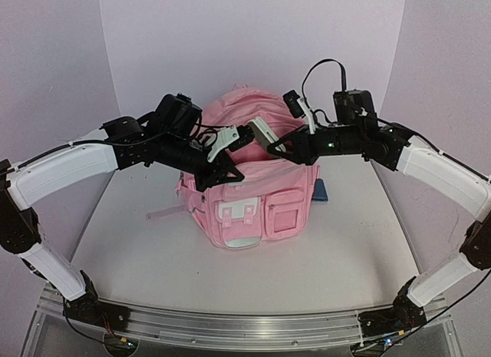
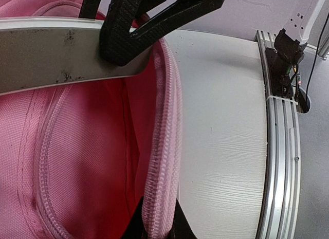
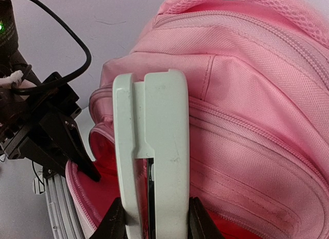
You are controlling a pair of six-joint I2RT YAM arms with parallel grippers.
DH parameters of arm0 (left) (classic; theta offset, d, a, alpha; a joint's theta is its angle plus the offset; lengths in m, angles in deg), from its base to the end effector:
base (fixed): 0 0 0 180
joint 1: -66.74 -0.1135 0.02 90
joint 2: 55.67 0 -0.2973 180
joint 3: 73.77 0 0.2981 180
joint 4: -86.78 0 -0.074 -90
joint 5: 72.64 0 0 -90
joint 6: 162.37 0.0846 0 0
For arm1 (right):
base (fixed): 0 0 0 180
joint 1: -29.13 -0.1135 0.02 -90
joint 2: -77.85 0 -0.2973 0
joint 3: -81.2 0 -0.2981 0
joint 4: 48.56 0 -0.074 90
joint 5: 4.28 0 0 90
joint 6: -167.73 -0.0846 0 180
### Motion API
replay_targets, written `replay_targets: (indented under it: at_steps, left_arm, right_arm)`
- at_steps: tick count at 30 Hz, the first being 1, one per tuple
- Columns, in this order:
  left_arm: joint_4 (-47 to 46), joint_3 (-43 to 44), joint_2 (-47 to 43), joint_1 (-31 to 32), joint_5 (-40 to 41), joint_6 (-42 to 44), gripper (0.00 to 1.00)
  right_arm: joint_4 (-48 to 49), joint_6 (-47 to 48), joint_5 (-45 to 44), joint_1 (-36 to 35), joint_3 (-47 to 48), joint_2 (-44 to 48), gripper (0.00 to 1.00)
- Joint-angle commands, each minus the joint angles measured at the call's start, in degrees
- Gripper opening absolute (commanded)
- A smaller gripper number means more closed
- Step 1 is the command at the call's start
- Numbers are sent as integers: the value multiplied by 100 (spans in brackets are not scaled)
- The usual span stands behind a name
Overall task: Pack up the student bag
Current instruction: Place the stationery in the student bag.
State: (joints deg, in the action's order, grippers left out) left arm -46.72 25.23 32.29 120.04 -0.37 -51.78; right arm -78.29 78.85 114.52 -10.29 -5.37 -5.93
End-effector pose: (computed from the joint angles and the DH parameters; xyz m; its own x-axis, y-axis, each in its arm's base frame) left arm 0.2351 -0.3585 0.3780 -0.0038 0.5657 -0.8246 0.9756 0.1831 0.1211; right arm 0.2992 0.2987 0.4082 -0.2475 -0.2256 -0.9423 -0.9110 0.3853 0.1470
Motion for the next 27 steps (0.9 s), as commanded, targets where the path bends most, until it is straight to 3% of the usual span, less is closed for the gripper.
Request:
replay_targets:
  at_steps: [1, 5, 8, 16, 18, 24, 27]
  left_arm:
    - [402, 260, 55, 58, -253, -185, 0]
    - [413, 274, 73, 59, -258, -209, 0]
    - [422, 289, 97, 58, -268, -220, 0]
    - [413, 338, 112, 55, -243, -256, 0]
    - [382, 349, 106, 38, -144, -342, 0]
    - [182, 180, -54, -483, -383, -842, 0]
    - [-66, -90, -283, -601, -609, -916, 0]
  right_arm:
    - [-227, -32, -154, 1, -215, 90, 21]
    - [-219, -63, -209, -3, -244, 266, 47]
    - [-217, -69, -226, -3, -211, 369, 60]
    - [-199, -72, -367, 0, -75, 419, 70]
    - [-136, -384, -777, -4, -17, 484, 74]
    - [-139, -1480, -3127, 117, 257, 776, 88]
    - [-139, -1908, -3282, 508, 170, 920, 92]
